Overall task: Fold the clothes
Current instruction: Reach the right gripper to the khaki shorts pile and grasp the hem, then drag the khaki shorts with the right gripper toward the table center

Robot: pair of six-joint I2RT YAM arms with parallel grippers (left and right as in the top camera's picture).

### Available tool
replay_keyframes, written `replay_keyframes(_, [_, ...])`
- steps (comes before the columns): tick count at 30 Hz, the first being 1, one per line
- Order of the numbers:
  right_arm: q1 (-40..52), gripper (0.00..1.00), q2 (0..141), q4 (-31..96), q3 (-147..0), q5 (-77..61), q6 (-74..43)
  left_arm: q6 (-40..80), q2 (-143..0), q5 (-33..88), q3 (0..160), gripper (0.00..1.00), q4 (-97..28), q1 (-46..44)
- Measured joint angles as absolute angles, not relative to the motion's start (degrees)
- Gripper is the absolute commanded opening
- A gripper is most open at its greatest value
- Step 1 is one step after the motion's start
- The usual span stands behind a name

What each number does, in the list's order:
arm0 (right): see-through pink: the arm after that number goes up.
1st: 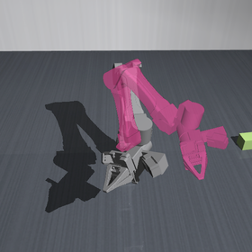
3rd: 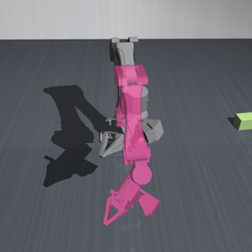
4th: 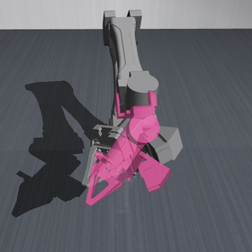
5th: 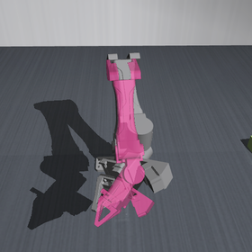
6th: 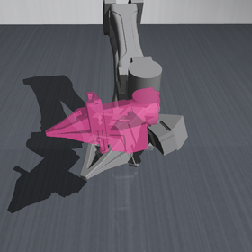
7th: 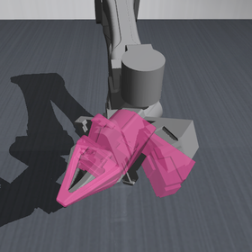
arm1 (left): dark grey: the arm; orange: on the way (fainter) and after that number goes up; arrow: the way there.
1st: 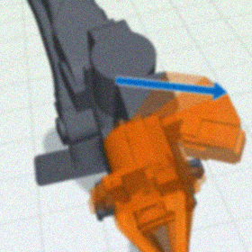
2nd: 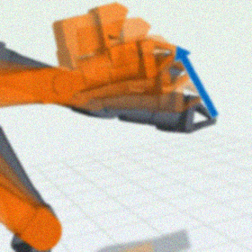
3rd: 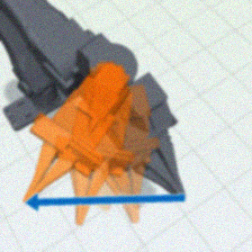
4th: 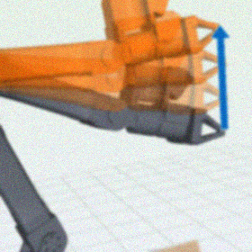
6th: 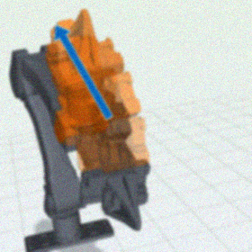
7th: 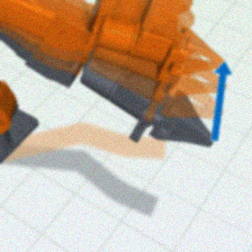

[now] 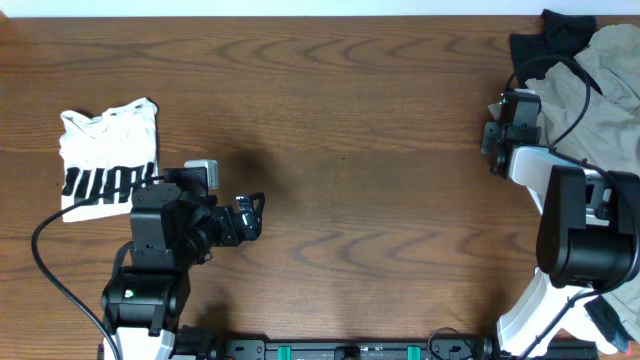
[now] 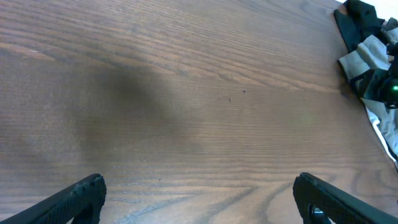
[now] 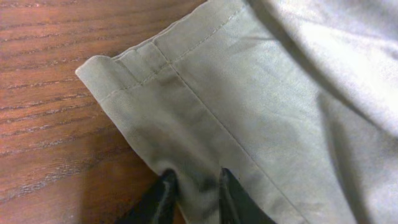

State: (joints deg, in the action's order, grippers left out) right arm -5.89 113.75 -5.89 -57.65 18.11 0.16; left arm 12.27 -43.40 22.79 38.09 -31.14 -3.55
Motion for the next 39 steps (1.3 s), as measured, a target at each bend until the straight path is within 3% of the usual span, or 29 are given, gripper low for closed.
replay_keyframes(7, [-5.8,0.02,112.5,-3.6,-57.6,18.2,0.5,12.3,-43.4,22.8,38.1,0.98,-31.1,-3.6])
replay_keyframes(14, [-2.8,0.03,99.5,3.0,-61.9,13.4,1.9,12.3,-43.4,22.8,38.1,0.98,-31.1,-3.6])
replay_keyframes(23, [17.1,0.07,83.7,9.8,-70.1,-0.3,2.6,12.3,-43.4,22.8,38.1,0.98,-31.1,-3.6])
replay_keyframes(29, [28.0,0.09,85.6,16.9,-70.0,8.6,2.8,12.3,-43.4,22.8,38.1,0.98,-31.1,-3.6])
replay_keyframes(31, [27.6,0.16,87.4,19.4,-70.0,12.6,2.8,12.3,-43.4,22.8,38.1,0.98,-31.1,-3.6])
replay_keyframes(35, [23.1,0.73,93.1,21.7,-70.0,16.6,2.7,12.3,-43.4,22.8,38.1,0.98,-31.1,-3.6])
replay_keyframes(39, [16.3,0.8,100.8,21.0,-70.0,16.8,3.2,12.3,-43.4,22.8,38.1,0.98,-31.1,-3.6])
